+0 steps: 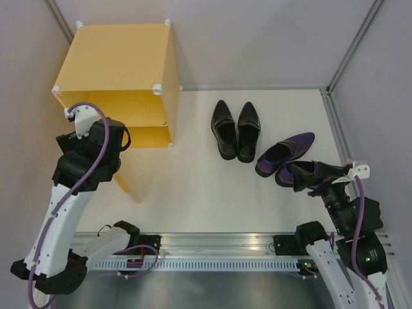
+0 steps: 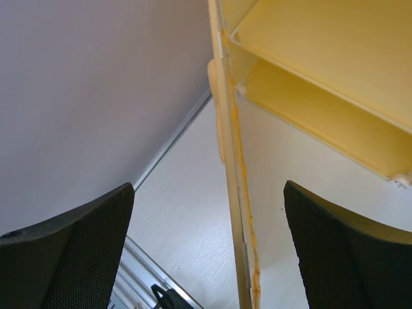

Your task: Place and organize the shoes in the shoe cabinet

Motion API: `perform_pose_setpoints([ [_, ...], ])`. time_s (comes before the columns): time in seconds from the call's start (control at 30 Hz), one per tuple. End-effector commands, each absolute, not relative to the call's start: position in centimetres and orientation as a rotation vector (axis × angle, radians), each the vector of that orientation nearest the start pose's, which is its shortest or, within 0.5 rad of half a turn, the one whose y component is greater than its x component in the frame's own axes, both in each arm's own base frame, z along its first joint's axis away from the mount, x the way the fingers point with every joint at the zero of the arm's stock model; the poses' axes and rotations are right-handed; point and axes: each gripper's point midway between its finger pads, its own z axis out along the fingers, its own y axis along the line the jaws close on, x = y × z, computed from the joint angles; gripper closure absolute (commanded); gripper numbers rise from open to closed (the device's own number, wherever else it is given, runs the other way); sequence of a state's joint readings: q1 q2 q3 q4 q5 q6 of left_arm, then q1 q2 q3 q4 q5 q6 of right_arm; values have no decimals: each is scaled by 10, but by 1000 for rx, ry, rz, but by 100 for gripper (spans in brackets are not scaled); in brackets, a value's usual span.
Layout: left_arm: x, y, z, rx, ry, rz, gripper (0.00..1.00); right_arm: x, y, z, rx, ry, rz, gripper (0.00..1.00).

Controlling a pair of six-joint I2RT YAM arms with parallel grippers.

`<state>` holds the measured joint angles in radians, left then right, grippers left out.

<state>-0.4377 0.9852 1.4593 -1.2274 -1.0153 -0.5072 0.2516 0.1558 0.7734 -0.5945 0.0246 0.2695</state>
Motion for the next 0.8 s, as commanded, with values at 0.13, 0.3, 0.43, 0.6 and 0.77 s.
perform_pose_setpoints([
  [0.13, 178, 70, 367, -621, 1907, 539, 0, 168, 50, 318, 50, 1524, 406, 2],
  [0.3, 183, 29, 421, -523, 1848, 110, 0, 168, 50, 317, 51, 1524, 407, 2],
  [0.43, 195, -26, 434, -356, 1878, -203, 0, 167, 49, 317, 54, 1522, 404, 2],
  [0.6, 214, -41, 381, -327, 2037, -170, 0, 167, 49, 317, 56, 1522, 405, 2],
  [0.77, 217, -11, 337, -430, 2063, 63, 0, 169, 49, 315, 57, 1528, 405, 2],
])
